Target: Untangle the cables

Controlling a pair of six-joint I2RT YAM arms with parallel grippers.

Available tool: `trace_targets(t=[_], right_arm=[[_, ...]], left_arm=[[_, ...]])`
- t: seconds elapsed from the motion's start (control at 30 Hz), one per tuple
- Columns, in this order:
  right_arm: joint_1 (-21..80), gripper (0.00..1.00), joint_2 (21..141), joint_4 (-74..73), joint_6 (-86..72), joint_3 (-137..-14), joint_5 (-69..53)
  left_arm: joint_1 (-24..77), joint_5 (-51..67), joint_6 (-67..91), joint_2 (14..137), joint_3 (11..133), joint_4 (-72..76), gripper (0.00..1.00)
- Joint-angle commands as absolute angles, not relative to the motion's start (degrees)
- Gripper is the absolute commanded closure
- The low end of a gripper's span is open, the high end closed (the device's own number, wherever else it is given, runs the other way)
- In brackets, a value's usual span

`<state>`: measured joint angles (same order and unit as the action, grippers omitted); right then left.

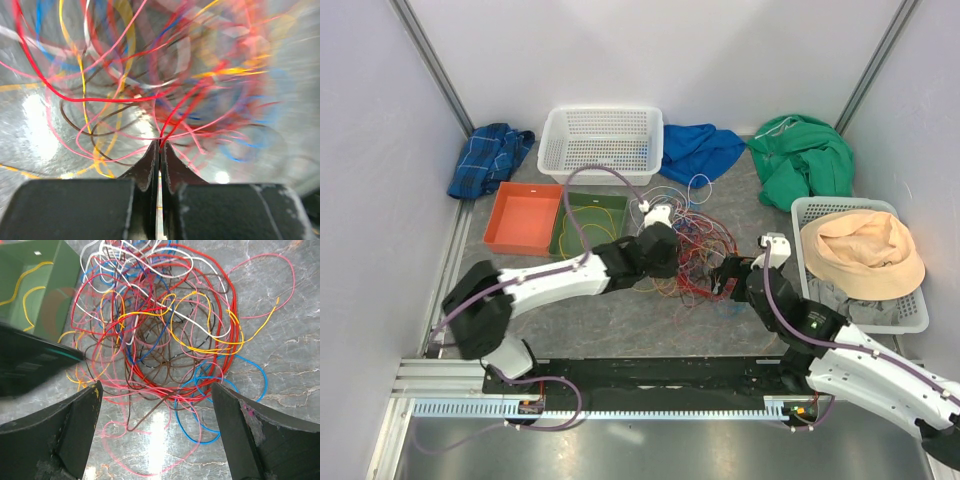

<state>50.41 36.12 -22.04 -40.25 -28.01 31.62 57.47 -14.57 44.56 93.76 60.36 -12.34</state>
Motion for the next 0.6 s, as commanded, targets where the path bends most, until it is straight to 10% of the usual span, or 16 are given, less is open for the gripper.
trace_targets(t=[0.0, 0.57], right_arm=[[50.4, 0.02, 32.6, -23.1, -39.6, -30.8, 34.8], [50.4, 0.05, 18.6, -15.5, -29.4, -35.5, 29.5]], left_arm=[[57.7, -16.6, 38.0, 80.2, 62.9, -7.9, 0.98], [57.6, -5.1, 20.5, 77.1, 90.2, -18.1, 0.98]])
